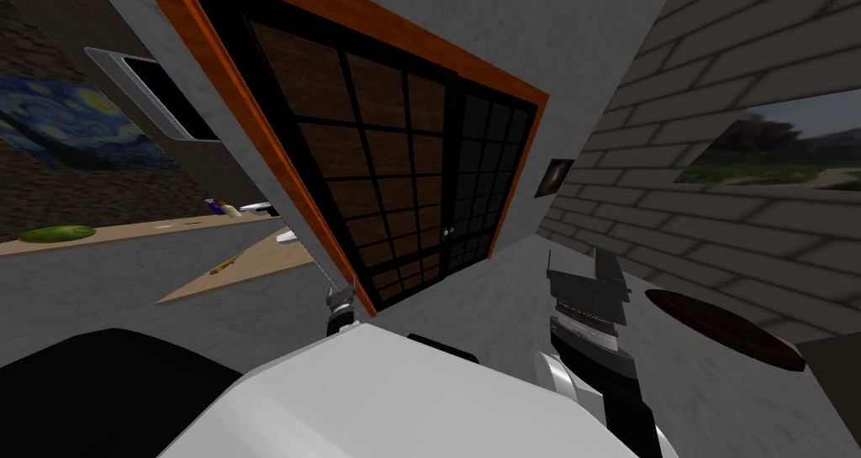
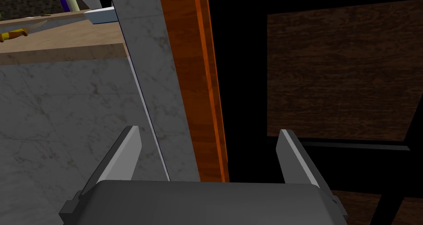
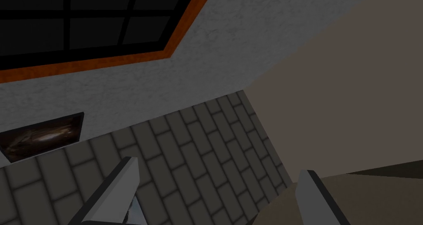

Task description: Push the door open

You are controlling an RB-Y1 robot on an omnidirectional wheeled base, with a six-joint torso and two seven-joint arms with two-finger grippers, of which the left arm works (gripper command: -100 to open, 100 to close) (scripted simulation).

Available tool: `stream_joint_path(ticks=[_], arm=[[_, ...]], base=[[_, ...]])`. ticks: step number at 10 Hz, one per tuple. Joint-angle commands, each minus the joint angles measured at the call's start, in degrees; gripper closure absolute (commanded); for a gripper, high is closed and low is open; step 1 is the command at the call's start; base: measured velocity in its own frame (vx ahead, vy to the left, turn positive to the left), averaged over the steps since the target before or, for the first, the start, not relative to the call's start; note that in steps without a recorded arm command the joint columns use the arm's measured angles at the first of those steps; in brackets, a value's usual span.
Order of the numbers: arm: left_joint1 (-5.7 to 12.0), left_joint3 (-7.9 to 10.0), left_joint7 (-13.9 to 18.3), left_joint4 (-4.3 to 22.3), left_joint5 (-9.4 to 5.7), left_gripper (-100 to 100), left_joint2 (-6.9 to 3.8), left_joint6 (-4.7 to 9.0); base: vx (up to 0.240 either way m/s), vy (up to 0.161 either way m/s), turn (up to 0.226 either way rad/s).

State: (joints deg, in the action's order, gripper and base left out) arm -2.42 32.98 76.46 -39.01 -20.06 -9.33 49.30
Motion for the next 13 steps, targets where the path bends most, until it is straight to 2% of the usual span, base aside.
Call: stream_joint_path(ticks=[1, 8, 13], arm=[[-0.41, -0.51, -0.51, -0.36, -0.61, -100, -0.02, 0.05], [-1.94, -2.63, -2.56, -1.89, -3.07, -100, 0.17, 0.30], [-2.86, -4.24, -4.03, -3.03, -4.84, -100, 0.54, 0.46]], base=[[0.159, 0.090, 0.035], [0.185, 0.085, 0.042], [0.203, 0.037, 0.045]])
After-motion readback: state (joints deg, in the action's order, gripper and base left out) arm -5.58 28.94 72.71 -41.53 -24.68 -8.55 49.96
